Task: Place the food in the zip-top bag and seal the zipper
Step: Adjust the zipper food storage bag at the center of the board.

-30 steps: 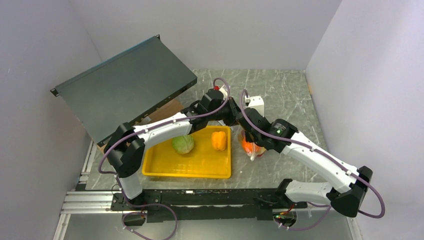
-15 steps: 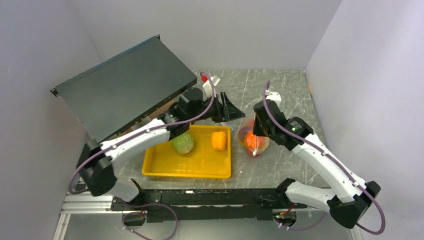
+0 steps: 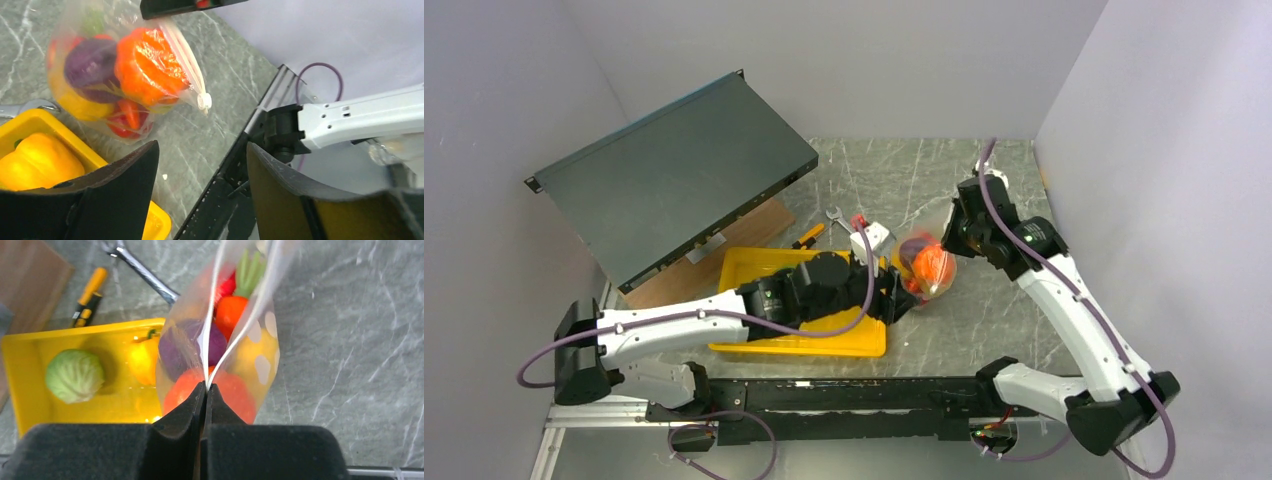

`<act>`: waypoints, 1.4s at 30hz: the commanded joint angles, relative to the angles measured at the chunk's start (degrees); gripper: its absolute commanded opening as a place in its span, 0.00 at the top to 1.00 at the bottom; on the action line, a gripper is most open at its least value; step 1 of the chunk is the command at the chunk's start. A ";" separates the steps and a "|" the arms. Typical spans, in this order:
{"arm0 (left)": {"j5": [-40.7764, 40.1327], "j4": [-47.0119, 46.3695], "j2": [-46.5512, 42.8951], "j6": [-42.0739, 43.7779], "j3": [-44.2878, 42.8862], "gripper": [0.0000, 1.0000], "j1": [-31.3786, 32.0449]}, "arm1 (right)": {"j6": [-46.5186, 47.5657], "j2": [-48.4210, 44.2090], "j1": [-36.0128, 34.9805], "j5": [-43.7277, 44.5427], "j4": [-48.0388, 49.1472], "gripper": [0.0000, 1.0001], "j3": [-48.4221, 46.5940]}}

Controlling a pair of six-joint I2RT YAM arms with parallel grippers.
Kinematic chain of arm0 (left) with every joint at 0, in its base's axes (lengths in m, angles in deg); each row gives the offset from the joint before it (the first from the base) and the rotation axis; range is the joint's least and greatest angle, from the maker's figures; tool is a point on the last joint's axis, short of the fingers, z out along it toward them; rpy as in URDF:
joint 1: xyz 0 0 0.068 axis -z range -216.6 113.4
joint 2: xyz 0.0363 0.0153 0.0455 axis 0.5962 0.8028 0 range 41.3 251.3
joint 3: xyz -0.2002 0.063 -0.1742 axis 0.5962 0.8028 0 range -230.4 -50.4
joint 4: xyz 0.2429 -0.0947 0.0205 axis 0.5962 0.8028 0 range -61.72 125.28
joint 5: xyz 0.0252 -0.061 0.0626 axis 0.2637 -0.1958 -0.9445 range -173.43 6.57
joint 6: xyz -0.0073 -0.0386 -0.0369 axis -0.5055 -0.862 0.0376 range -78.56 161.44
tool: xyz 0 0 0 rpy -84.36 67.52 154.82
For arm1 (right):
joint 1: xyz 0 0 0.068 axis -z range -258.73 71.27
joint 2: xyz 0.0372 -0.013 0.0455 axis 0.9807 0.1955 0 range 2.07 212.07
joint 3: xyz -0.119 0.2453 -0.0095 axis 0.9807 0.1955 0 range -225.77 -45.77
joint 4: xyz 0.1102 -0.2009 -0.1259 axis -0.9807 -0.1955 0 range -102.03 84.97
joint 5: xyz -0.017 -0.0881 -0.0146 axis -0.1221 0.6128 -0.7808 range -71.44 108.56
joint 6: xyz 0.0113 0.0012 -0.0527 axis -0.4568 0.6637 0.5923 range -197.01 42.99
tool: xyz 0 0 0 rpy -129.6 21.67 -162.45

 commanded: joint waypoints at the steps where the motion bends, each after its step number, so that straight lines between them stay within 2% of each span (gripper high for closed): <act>1: -15.58 -13.44 0.50 9.31 3.85 0.33 4.66 | -2.50 2.16 3.02 -4.99 5.59 1.00 5.90; 5: -23.62 -19.05 5.81 17.03 3.23 0.38 9.04 | -2.83 3.14 4.15 -5.70 6.31 1.00 6.06; 10: -30.78 -10.75 14.87 21.49 -8.37 0.44 11.78 | -2.89 3.18 4.57 -4.91 5.83 1.00 5.32; 14: -29.02 -10.92 18.10 22.59 -11.02 0.36 11.81 | -2.83 2.93 4.69 -4.51 5.24 1.00 4.72; 16: -28.72 -10.49 19.24 22.13 -11.70 0.35 11.81 | -2.88 2.85 4.74 -5.12 5.25 1.00 4.65; 20: -29.28 -7.20 21.89 20.79 -14.33 0.44 11.80 | -3.34 2.38 4.82 -5.99 5.65 1.00 4.78; 30: -30.36 -2.50 25.61 17.84 -16.92 0.49 11.61 | -3.58 1.28 4.83 -5.89 4.85 1.00 4.29; 36: -31.43 1.65 27.77 17.36 -19.71 0.64 11.37 | -3.67 0.48 4.75 -6.24 5.06 1.00 4.84; 37: -31.49 2.81 28.22 17.45 -20.60 0.69 11.26 | -3.29 0.41 4.80 -6.77 5.42 1.00 5.03; 38: -31.53 4.21 28.68 17.40 -21.57 0.80 11.18 | -2.28 0.29 4.83 -7.44 5.78 1.00 5.08; 39: -32.12 5.98 28.92 16.88 -22.69 0.93 11.11 | -0.76 0.40 4.76 -7.92 6.04 0.94 4.90; 40: -32.65 7.15 28.89 16.66 -23.53 1.00 11.04 | 0.79 0.56 4.76 -7.61 5.79 0.82 4.33; 42: -31.72 8.12 28.26 16.86 -24.34 1.00 10.82 | 3.41 0.84 4.74 -4.36 3.83 0.56 2.40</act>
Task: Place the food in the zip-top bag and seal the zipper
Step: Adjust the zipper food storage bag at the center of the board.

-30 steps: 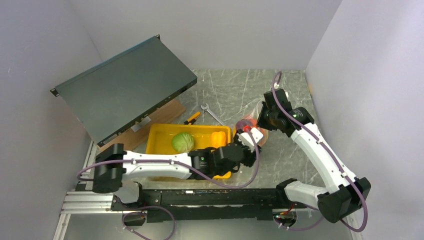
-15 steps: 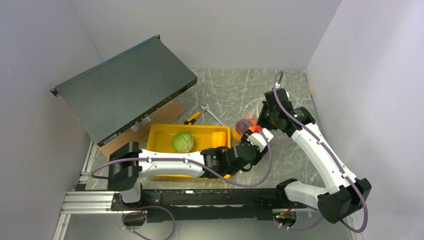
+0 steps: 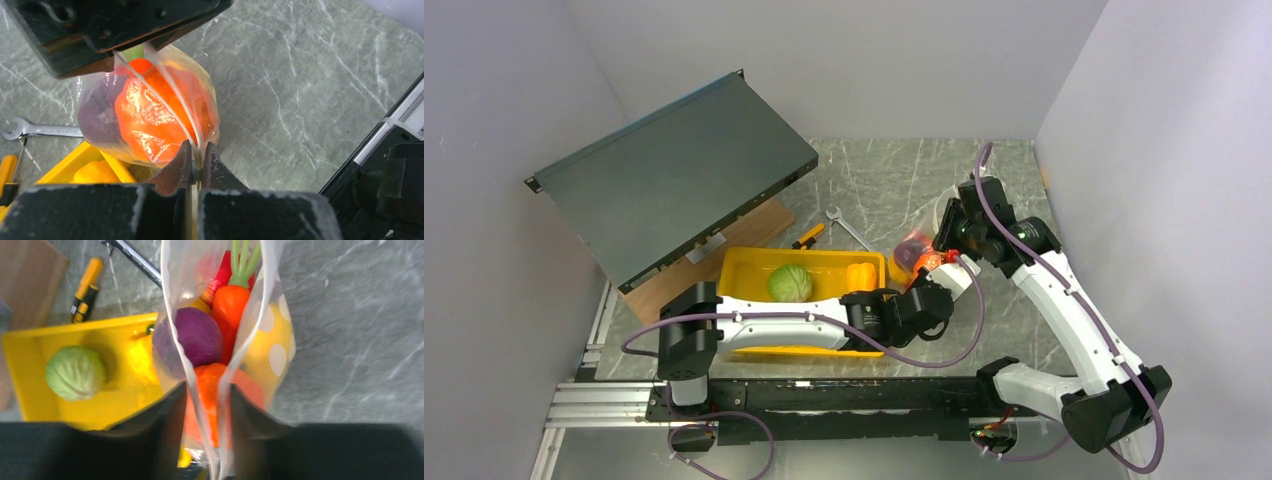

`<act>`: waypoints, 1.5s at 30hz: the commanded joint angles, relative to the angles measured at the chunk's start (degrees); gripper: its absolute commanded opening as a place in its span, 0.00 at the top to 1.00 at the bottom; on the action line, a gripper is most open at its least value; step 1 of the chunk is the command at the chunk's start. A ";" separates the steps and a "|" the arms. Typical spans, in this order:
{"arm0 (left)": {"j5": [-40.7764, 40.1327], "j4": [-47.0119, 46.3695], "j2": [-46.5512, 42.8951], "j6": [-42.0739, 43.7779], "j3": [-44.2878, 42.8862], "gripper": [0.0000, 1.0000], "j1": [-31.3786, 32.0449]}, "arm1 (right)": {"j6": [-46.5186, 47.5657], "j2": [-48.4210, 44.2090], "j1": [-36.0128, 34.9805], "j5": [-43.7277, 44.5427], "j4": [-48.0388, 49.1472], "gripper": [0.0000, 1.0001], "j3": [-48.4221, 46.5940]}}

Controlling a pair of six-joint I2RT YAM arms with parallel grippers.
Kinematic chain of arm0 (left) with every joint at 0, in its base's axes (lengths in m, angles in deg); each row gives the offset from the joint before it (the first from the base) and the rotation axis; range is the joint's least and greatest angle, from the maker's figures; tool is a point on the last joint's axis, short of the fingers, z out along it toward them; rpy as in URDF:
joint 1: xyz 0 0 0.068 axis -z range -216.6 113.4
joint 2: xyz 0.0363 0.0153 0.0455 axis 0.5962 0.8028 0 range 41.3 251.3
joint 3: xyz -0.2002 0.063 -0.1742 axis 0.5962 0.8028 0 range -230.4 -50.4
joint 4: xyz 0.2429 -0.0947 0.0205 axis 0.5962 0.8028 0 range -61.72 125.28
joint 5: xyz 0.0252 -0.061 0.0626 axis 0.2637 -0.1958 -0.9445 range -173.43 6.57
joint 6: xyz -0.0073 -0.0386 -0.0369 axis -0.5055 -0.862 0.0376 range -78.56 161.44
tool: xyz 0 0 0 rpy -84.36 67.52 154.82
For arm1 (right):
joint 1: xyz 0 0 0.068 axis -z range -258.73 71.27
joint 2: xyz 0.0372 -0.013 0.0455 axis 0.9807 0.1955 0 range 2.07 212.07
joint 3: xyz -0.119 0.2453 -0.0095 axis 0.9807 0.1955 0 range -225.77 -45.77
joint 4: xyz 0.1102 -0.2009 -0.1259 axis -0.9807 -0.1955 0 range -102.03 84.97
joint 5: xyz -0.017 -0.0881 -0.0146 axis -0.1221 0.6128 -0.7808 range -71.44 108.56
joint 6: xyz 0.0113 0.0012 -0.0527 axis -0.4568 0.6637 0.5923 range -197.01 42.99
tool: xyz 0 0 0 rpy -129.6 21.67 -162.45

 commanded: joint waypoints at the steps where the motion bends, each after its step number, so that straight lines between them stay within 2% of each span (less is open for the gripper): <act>1: -0.25 4.37 -1.35 -0.82 -4.18 1.00 -0.76 | 6.12 -0.97 0.19 3.94 -1.25 0.45 -5.22; 4: 3.93 4.96 -3.57 -1.94 -6.00 1.00 -1.91 | 8.56 -2.32 0.34 11.76 -4.59 0.16 -9.19; 7: 7.08 8.66 -4.60 -2.83 -11.49 1.00 -2.63 | 9.37 -3.66 0.54 18.56 -8.38 0.05 -14.12; 9: 11.18 11.41 -4.93 -5.79 -14.82 1.00 -3.53 | 9.68 -4.72 0.68 21.33 -10.21 0.02 -16.82; 13: 18.93 8.95 -4.47 -11.74 -12.09 1.00 -7.50 | 10.11 -6.08 0.64 21.64 -10.85 0.01 -18.46; 16: 23.59 13.15 -0.92 -14.87 -12.90 1.00 -10.68 | 9.84 -6.21 0.82 20.74 -10.03 0.01 -15.20; 21: 24.41 14.04 -2.50 -11.80 -15.61 1.00 -10.65 | 9.61 -5.98 0.87 17.02 -8.53 0.01 -10.99; 28: 25.82 12.57 -7.31 -10.31 -15.79 1.00 -10.33 | 12.31 -8.34 0.84 13.88 -6.39 0.01 -12.78; 32: 24.37 13.42 -4.63 -10.75 -17.20 1.00 -11.26 | 12.32 -9.36 0.88 14.14 -6.31 0.01 -13.37; 35: 23.96 12.65 -2.68 -12.88 -12.55 1.00 -12.06 | 12.32 -10.35 0.92 14.38 -6.36 0.01 -12.71; 39: 29.67 9.82 -3.22 -17.26 -5.54 1.00 -12.15 | 11.46 -11.35 0.91 12.93 -6.35 0.01 -9.47; 43: 29.79 10.47 -8.98 -12.24 -6.28 1.00 -11.47 | 11.26 -12.82 0.91 7.47 -6.38 0.01 -6.66; 45: 31.48 9.54 -11.71 -10.70 -3.73 1.00 -11.40 | 12.08 -13.82 0.89 4.24 -6.28 0.02 -5.87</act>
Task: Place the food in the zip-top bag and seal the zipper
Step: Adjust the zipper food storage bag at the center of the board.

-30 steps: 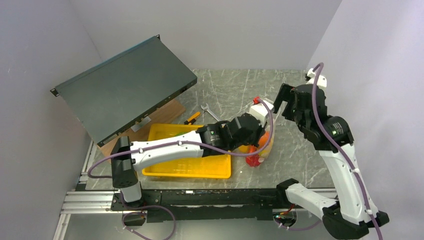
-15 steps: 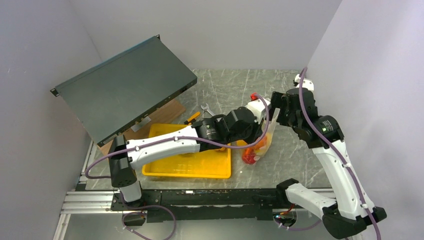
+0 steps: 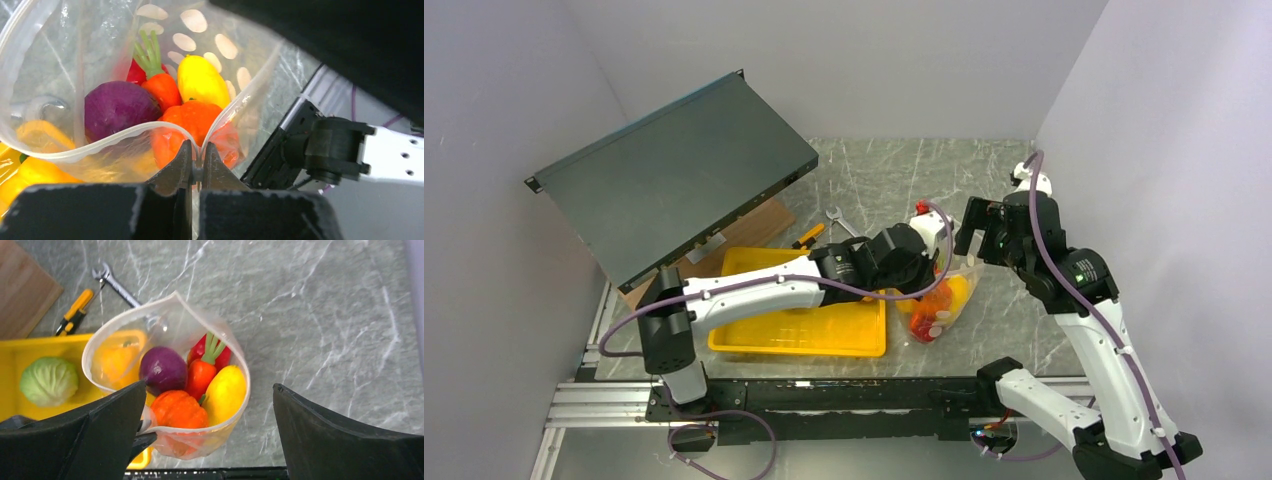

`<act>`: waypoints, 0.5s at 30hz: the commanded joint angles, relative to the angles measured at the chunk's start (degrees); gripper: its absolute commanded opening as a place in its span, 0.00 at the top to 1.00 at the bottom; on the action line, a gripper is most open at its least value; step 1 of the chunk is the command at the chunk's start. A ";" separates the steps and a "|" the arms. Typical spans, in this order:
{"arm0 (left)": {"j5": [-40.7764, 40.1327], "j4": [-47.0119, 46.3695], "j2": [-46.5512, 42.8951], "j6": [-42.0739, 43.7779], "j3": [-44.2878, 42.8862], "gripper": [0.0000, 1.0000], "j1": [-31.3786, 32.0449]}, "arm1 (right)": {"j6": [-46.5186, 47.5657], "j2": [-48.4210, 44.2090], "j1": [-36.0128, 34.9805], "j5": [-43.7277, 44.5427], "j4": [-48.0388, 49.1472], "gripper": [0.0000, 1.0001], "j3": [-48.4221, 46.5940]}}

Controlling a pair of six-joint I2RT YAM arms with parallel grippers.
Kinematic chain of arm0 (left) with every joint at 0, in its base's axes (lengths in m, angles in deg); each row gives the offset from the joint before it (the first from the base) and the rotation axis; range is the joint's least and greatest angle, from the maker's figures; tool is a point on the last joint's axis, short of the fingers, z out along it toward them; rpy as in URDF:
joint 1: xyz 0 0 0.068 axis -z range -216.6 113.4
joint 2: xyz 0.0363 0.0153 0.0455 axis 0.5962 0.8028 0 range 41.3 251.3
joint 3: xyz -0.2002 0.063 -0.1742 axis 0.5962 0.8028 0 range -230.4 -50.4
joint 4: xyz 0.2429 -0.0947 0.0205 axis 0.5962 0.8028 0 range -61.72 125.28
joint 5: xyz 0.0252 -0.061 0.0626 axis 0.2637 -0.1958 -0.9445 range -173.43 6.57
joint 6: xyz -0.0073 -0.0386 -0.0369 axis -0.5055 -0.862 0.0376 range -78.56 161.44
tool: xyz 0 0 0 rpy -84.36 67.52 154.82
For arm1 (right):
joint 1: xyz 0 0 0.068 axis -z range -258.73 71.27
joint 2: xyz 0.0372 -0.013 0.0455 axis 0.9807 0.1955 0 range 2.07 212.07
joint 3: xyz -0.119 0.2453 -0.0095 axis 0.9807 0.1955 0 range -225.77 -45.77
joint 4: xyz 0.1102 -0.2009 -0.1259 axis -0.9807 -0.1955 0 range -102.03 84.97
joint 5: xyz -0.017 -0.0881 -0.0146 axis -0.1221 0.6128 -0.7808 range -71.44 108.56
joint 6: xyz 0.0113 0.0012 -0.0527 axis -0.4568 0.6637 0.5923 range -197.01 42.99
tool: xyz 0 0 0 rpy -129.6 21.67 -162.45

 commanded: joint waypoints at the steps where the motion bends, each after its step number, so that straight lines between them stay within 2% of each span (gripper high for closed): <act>1: 4.25 -5.10 -9.19 3.89 2.77 1.00 0.64 | 1.61 -2.01 0.19 -8.50 1.21 0.01 1.49; 4: 4.11 -5.91 -10.38 3.54 6.15 1.00 0.64 | 2.53 -0.59 0.18 -12.51 -2.52 0.02 0.15; 8: 3.60 -7.65 -12.16 1.98 8.80 1.00 0.85 | -1.93 0.82 0.19 -14.80 -8.83 0.01 -3.55; 12: 3.15 -8.32 -13.00 2.15 9.10 1.00 1.71 | -6.60 0.20 0.19 -22.13 -9.54 0.01 -0.88; 15: 2.40 -7.15 -12.56 3.03 7.90 1.00 2.93 | -9.78 0.54 0.22 -23.91 -9.87 0.06 0.75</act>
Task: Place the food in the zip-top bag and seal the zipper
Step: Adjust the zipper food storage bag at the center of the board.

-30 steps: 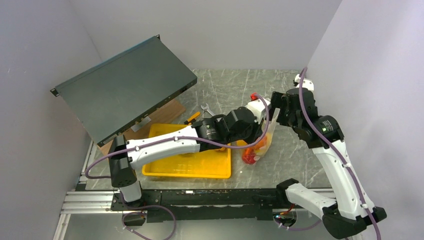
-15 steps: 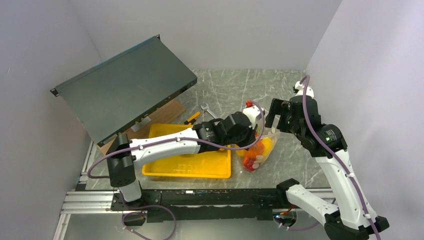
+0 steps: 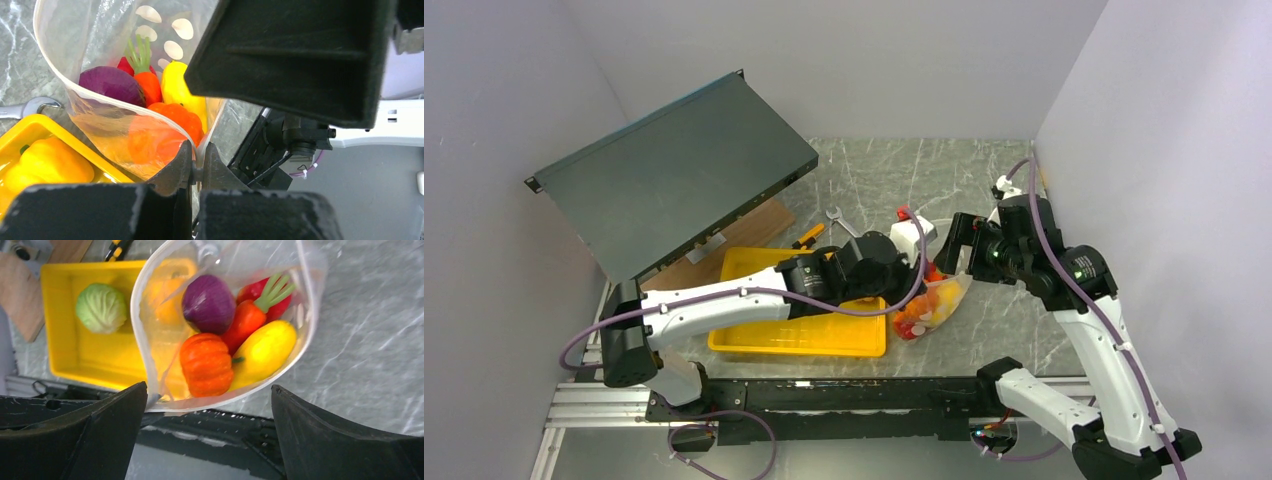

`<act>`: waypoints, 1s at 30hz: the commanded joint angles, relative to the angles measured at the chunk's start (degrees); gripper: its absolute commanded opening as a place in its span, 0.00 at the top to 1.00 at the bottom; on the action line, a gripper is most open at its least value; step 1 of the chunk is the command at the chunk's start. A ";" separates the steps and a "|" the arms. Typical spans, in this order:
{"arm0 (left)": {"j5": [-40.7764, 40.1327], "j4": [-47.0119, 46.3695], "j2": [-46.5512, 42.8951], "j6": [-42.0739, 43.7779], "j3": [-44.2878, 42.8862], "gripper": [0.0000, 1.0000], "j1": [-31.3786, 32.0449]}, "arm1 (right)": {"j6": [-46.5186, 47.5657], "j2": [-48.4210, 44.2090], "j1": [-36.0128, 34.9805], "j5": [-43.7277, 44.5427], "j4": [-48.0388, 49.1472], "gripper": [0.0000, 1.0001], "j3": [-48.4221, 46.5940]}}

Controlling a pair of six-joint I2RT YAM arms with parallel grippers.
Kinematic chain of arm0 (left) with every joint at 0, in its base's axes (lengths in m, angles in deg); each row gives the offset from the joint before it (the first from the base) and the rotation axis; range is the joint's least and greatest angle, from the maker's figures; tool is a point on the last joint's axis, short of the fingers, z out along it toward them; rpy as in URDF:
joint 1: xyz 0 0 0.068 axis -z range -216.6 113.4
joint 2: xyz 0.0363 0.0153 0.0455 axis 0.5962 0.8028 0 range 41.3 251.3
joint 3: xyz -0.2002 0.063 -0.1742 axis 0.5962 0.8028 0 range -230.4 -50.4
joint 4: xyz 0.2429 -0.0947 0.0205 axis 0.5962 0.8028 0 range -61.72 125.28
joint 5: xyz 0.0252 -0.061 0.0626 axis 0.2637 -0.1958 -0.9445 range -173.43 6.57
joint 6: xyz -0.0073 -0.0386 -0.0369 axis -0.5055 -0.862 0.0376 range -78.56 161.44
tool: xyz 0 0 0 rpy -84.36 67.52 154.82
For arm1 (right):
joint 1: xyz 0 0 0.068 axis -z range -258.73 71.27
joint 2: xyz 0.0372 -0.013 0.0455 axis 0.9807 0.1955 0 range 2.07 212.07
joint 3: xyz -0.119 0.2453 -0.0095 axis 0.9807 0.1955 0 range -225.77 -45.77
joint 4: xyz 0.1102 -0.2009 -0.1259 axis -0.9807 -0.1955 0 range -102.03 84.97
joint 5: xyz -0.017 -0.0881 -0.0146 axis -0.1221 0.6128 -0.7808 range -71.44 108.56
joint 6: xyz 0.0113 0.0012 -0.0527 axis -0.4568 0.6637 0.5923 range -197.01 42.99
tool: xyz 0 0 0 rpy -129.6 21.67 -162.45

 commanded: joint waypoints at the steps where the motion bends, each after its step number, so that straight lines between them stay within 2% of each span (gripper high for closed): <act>1: -1.16 -1.76 -1.17 1.25 -2.11 1.00 2.39 | -6.59 -0.31 0.20 -6.65 -2.61 0.07 1.39; 3: -3.98 -0.11 -0.68 2.04 -3.27 1.00 3.87 | -8.97 -0.94 0.18 -7.70 -2.45 0.11 2.19; 5: -6.45 -0.20 -0.76 2.68 -3.08 0.99 5.17 | -11.34 -2.03 0.18 -7.27 -1.84 0.23 3.01; 8: -9.10 -2.59 -1.69 2.84 -1.01 0.94 6.40 | -14.28 -2.80 0.21 -6.63 -0.13 0.53 4.37; 10: -10.97 -4.15 -2.92 2.94 0.58 0.87 7.04 | -15.53 -2.40 0.26 -6.06 -0.53 0.68 4.14; 13: -13.63 -6.02 -4.49 3.93 2.65 0.71 8.14 | -16.56 -2.04 0.21 -6.22 -0.71 1.00 3.90; 16: -17.96 -6.50 -6.39 4.23 4.73 0.56 9.83 | -17.48 -1.90 0.20 -4.86 -2.03 1.00 2.73; 18: -20.89 -6.92 -8.21 4.32 6.39 0.40 11.16 | -18.24 -2.40 0.19 -4.04 -1.74 1.00 2.45; 21: -25.10 -6.96 -11.00 3.43 9.53 0.32 13.32 | -19.22 -2.73 0.18 -4.15 -0.94 1.00 2.60; 23: -27.08 -7.26 -12.11 2.07 11.14 0.34 14.63 | -19.58 -2.76 0.18 -4.42 -0.14 1.00 3.24; 30: -30.42 -3.60 -10.05 -5.03 8.08 0.58 17.88 | -20.40 -4.06 0.19 -4.74 2.04 1.00 6.29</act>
